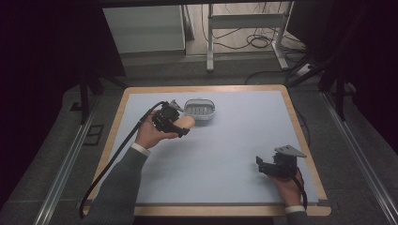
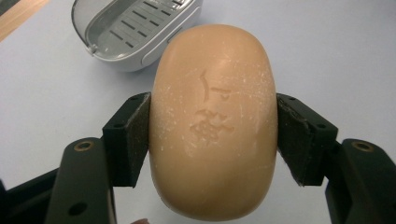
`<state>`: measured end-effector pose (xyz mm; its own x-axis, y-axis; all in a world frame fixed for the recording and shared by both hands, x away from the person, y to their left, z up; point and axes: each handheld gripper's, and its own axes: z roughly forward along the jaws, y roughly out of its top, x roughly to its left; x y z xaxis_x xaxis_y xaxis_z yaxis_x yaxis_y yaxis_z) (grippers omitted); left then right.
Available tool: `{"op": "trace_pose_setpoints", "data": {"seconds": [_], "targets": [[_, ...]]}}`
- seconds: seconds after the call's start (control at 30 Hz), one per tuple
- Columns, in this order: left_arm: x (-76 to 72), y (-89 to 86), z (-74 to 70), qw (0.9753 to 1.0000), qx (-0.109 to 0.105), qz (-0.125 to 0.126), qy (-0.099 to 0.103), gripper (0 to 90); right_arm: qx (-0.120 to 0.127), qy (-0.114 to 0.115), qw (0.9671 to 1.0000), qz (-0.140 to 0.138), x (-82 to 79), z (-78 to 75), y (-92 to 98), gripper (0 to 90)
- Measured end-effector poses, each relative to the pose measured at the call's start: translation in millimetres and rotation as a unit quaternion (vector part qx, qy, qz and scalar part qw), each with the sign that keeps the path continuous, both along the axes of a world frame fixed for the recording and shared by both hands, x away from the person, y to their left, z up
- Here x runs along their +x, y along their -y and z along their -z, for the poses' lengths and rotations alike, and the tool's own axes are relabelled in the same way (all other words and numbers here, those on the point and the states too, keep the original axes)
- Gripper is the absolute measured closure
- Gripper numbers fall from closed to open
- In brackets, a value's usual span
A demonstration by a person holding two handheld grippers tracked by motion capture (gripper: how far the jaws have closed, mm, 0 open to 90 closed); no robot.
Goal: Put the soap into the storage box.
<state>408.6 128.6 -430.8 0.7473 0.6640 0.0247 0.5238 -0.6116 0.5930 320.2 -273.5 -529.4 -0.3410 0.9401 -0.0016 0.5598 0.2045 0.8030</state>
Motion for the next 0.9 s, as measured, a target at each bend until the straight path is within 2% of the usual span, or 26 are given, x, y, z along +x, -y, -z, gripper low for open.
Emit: {"op": "trace_pose_setpoints", "data": {"seconds": [0.13,0.2,0.47,0.57,0.7,0.9], "targets": [[2.8,2.0,-1.3,1.0000,-0.008,-0.002,0.000,32.5,0.000,0.001,1.0000,0.001,0.0,0.1,-0.2,9.6],[5.4,4.4,-2.0,1.0000,0.001,0.000,0.002,32.5,0.000,0.000,1.0000,0.000,0.0,0.0,-0.2,9.6],[13.4,10.0,-8.1,1.0000,0.002,0.006,0.007,32.5,-0.001,-0.002,1.0000,-0.002,0.4,0.2,-0.1,9.6],[17.1,12.5,-10.6,0.9999,0.011,0.009,0.009,32.5,-0.001,-0.002,1.0000,-0.001,0.4,0.2,0.0,9.6],[21.1,15.1,-12.8,0.9999,0.006,0.011,0.008,32.5,-0.002,-0.002,1.0000,-0.001,0.4,0.2,-0.2,9.6],[26.7,19.2,-11.7,0.9998,0.010,0.010,0.011,32.5,-0.001,-0.002,1.0000,-0.003,0.4,0.2,-0.1,9.6]]}}
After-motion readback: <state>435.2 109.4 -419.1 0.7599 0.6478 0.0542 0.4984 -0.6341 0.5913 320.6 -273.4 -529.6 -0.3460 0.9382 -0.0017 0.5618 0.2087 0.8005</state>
